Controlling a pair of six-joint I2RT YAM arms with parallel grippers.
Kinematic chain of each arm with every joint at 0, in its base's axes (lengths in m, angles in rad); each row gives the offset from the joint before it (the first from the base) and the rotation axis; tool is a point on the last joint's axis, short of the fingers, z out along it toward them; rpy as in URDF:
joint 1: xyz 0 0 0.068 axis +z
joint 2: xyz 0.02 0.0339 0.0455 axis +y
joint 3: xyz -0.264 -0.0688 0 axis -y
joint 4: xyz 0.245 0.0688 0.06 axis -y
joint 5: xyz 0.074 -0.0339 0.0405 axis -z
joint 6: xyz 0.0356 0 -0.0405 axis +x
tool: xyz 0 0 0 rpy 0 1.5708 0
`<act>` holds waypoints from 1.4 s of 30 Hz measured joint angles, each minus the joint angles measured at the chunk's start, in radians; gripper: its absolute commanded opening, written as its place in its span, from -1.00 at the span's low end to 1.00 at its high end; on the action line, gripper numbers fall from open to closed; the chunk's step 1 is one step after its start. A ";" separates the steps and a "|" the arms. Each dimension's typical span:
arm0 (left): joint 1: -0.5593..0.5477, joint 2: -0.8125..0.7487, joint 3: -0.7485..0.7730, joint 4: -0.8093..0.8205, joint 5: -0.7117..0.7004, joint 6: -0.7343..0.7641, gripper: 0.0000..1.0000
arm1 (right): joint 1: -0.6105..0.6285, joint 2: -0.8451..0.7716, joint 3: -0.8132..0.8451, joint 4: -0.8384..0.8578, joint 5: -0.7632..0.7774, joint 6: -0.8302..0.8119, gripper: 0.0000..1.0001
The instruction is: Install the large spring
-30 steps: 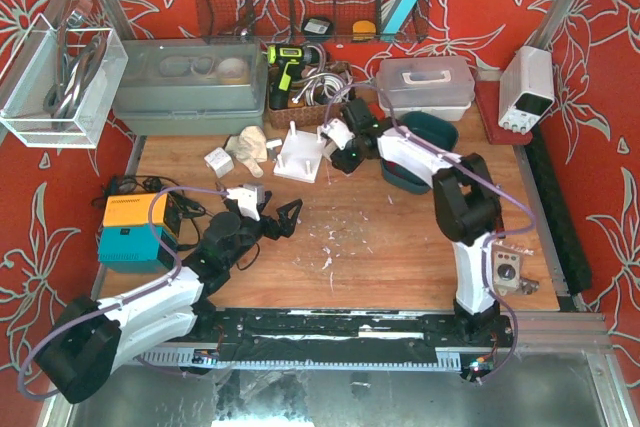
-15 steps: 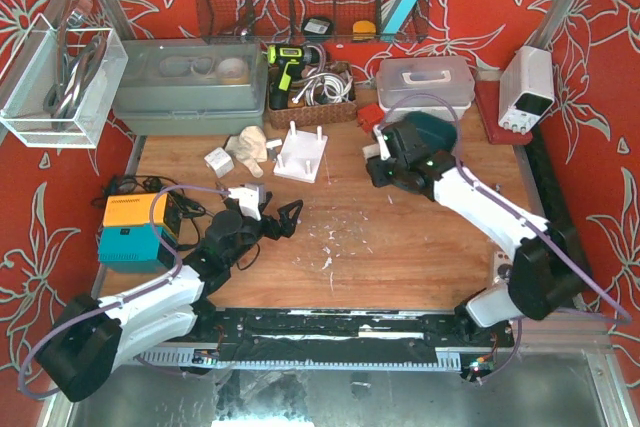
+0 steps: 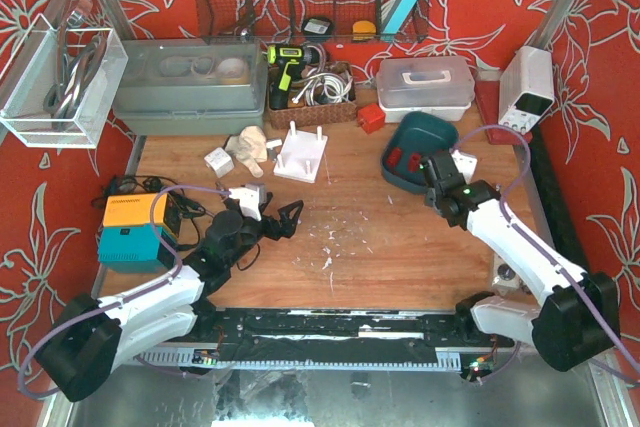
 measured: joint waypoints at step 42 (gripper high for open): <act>-0.055 0.058 0.078 -0.037 0.065 0.028 1.00 | -0.349 0.041 -0.068 -0.005 -0.128 0.187 0.52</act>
